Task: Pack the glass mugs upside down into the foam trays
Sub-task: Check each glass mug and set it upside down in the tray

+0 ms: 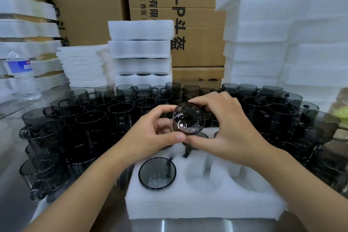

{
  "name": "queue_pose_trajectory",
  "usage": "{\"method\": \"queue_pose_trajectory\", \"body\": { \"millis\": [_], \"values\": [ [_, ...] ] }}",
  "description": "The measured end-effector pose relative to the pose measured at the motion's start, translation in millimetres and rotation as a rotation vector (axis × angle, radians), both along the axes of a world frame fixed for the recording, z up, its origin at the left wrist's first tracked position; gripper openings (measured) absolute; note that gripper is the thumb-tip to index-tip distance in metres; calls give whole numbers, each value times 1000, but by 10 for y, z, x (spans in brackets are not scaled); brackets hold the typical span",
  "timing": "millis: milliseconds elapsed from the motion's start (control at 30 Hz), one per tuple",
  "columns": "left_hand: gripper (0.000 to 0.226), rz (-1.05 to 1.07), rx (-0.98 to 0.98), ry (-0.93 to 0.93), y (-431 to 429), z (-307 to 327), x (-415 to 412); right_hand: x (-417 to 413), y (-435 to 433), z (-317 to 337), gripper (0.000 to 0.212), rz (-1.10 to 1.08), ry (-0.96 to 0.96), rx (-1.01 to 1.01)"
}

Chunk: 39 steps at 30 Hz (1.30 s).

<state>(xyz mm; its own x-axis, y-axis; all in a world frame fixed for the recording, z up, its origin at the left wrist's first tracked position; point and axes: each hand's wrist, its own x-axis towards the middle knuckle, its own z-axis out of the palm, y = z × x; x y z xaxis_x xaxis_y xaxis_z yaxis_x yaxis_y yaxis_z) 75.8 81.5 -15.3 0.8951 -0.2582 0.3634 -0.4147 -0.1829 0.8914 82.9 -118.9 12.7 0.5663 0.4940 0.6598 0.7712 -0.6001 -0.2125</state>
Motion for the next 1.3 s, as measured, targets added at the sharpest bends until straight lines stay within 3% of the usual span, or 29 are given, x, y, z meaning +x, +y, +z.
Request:
{"method": "queue_pose_trajectory", "body": {
  "millis": [167, 233, 367, 567, 967, 1300],
  "values": [
    [45, 91, 62, -30, 5, 18, 1, 10, -195, 158, 52, 126, 444, 128],
    [32, 112, 71, -24, -1, 17, 6, 18, -279, 216, 51, 256, 596, 48],
    [26, 114, 71, -14, -6, 23, -5, -27, -289, 254, 51, 455, 759, -128],
    [41, 95, 86, -31, -7, 43, -28, -47, -277, 245, 56, 500, 813, -203],
    [24, 102, 122, -17, -2, 45, -29, -69, -283, 267, 59, 464, 847, -343],
    [20, 91, 129, -25, 0, 51, -31, -45, -269, 253, 53, 399, 840, -342]
  ]
}}
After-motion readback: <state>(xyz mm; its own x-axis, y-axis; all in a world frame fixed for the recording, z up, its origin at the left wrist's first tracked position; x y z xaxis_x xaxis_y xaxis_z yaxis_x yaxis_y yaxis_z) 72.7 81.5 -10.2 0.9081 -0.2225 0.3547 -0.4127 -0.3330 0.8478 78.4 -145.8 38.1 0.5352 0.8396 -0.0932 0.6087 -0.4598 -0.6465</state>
